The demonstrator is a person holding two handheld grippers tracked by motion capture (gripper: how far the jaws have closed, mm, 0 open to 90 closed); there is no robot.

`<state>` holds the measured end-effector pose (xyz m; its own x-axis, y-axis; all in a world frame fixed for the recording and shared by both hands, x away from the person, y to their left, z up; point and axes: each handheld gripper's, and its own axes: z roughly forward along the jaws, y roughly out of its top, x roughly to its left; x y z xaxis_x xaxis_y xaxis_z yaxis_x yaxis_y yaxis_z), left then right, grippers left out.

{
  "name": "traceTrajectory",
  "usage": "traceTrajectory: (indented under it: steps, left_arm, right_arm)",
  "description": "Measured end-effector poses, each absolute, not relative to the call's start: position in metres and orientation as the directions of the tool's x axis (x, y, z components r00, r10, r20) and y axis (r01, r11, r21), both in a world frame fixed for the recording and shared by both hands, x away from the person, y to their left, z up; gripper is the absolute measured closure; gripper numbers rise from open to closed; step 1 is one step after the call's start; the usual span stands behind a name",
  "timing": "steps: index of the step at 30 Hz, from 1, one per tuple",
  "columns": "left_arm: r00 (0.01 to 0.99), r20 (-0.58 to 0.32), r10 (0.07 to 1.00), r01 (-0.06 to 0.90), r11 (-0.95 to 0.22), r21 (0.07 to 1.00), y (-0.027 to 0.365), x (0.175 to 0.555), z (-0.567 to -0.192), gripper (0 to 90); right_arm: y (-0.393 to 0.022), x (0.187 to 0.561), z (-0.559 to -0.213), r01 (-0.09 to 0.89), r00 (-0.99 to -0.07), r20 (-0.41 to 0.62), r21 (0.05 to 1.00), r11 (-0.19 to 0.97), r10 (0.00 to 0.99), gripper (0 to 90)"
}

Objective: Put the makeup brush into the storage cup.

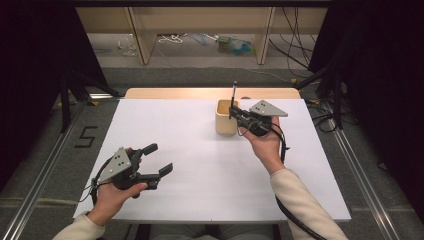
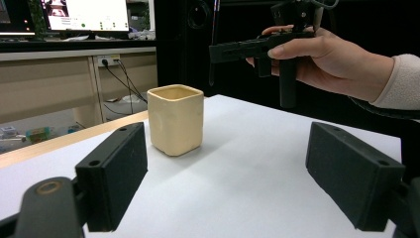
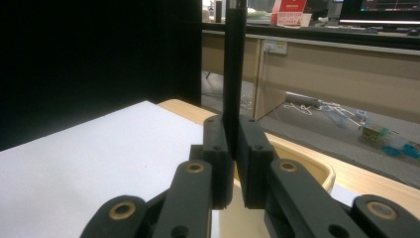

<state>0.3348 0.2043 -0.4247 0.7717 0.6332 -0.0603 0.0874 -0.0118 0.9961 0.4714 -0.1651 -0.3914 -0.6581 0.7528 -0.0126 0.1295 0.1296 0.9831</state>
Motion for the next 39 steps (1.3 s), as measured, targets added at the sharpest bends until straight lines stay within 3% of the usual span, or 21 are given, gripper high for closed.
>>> traceTrajectory:
  steps: [39]
  left_arm:
    - [0.772, -0.060, 0.633, 0.082, -0.006, 0.997, 0.205, 0.335, -0.425, 16.2]
  right_arm:
    - [-0.166, 0.486, -0.387, 0.141, -0.628, -0.008, 0.982, 0.124, 0.778, 84.4]
